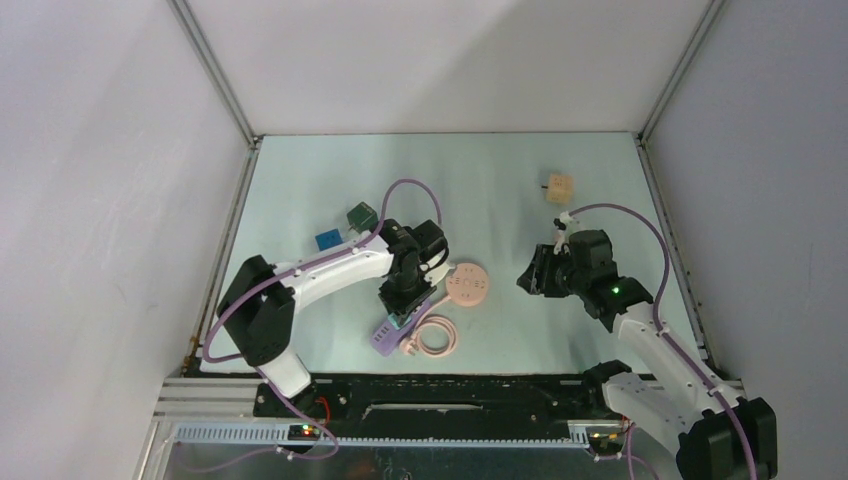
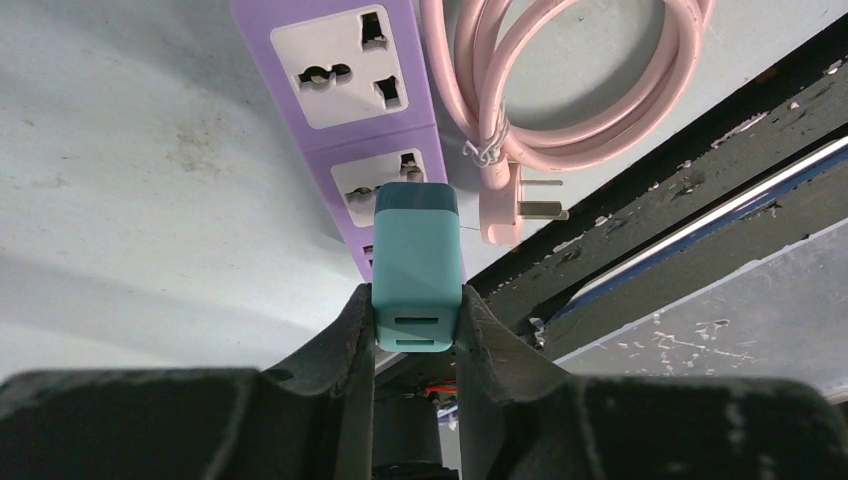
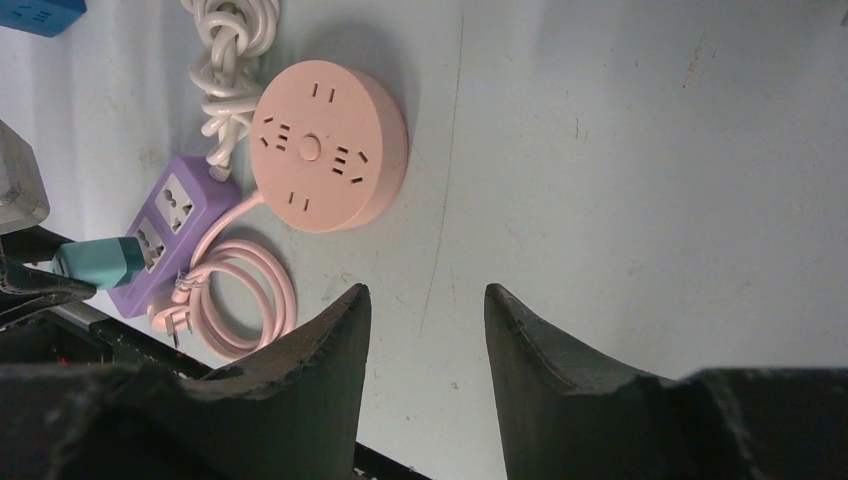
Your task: Insert the plug
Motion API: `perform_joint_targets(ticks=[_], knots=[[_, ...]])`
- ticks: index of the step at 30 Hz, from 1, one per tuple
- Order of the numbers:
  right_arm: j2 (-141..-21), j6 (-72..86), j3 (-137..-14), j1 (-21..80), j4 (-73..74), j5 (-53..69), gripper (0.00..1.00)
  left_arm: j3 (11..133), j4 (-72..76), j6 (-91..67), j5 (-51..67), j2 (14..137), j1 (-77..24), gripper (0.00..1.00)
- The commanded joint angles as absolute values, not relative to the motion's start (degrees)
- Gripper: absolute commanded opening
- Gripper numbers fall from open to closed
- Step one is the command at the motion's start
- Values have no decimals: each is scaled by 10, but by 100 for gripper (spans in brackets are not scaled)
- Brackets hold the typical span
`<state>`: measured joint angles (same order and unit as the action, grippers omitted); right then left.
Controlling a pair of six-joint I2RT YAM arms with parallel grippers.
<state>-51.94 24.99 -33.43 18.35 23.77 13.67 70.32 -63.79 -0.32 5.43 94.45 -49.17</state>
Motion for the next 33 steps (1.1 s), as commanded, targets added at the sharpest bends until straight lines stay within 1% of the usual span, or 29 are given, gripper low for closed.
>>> perform_joint_targets(ticks=[1, 11, 17, 23, 33], knots=[[-525, 249, -333, 182, 221, 141, 48, 685, -612, -25, 41, 961, -497, 0], [-517, 251, -330, 182, 221, 142, 48, 679, -596, -30, 22, 1014, -504, 0], [-514, 252, -330, 182, 225, 143, 48, 693, -587, -34, 2, 1016, -505, 0], [-511, 252, -330, 181, 226, 142, 48, 712, -588, -32, 7, 1020, -504, 0], [-514, 253, -330, 181, 226, 146, 48, 686, -551, -43, 27, 1058, -517, 0]])
